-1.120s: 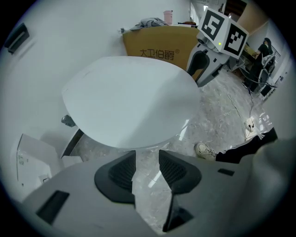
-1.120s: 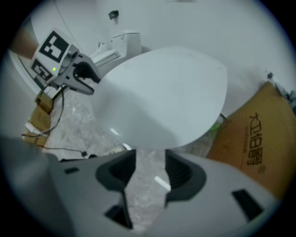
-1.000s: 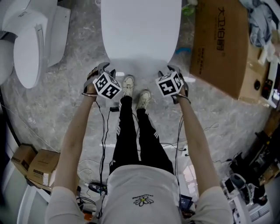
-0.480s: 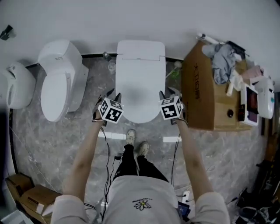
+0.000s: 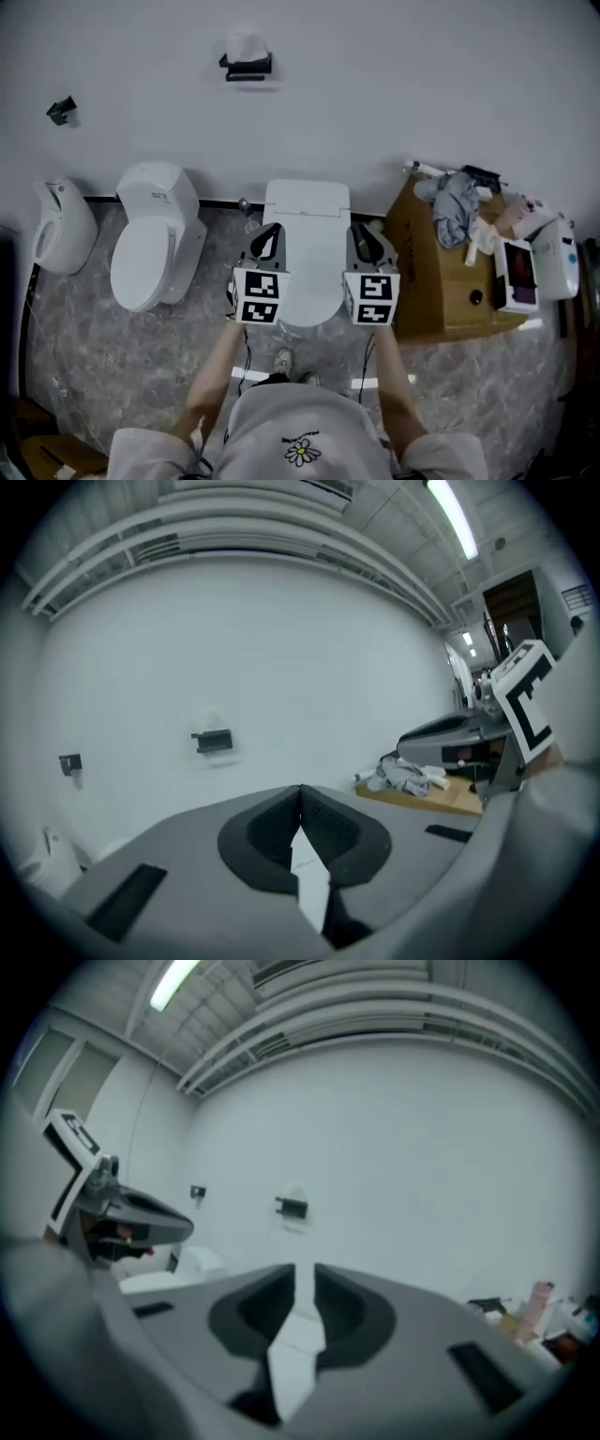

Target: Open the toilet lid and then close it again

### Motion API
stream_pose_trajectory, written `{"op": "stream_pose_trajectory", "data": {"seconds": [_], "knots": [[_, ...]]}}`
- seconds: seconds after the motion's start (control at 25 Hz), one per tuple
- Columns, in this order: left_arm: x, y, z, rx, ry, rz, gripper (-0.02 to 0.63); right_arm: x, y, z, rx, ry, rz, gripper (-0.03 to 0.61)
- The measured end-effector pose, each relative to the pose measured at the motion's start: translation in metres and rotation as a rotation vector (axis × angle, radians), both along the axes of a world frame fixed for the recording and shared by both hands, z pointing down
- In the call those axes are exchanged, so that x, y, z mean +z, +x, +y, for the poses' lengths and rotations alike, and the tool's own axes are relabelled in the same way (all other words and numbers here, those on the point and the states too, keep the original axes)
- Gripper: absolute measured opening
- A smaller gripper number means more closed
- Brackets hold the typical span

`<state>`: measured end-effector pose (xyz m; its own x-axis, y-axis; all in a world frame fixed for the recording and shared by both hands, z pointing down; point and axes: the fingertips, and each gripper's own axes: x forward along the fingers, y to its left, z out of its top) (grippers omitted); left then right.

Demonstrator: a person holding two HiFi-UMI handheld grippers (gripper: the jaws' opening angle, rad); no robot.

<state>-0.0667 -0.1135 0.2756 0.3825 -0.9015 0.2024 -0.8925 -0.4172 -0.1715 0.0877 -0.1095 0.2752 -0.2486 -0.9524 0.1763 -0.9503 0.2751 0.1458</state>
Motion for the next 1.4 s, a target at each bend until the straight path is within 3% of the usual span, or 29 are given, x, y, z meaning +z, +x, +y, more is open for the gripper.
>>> {"op": "stream_pose_trajectory", "data": {"seconds": [0.12,0.2,0.4,1.4], "knots": [[-0.038,0.004,0.035,0.009,0.053,0.123,0.025,-0.024,-0.004,0.033,-0.006,0.051,-0.094,0.052],[-0.054,0.0,0.051,-0.006,0.099,0.162,0.025,-0.032,-0.009,0.051,-0.012,0.067,-0.141,0.045],[-0.056,-0.018,0.077,-0.066,0.139,0.18,0.025,-0.026,-0.015,0.086,0.008,0.07,-0.168,0.032],[-0.054,-0.018,0.078,-0.038,0.14,0.21,0.025,-0.02,-0.031,0.092,-0.003,0.06,-0.119,0.031]]}}
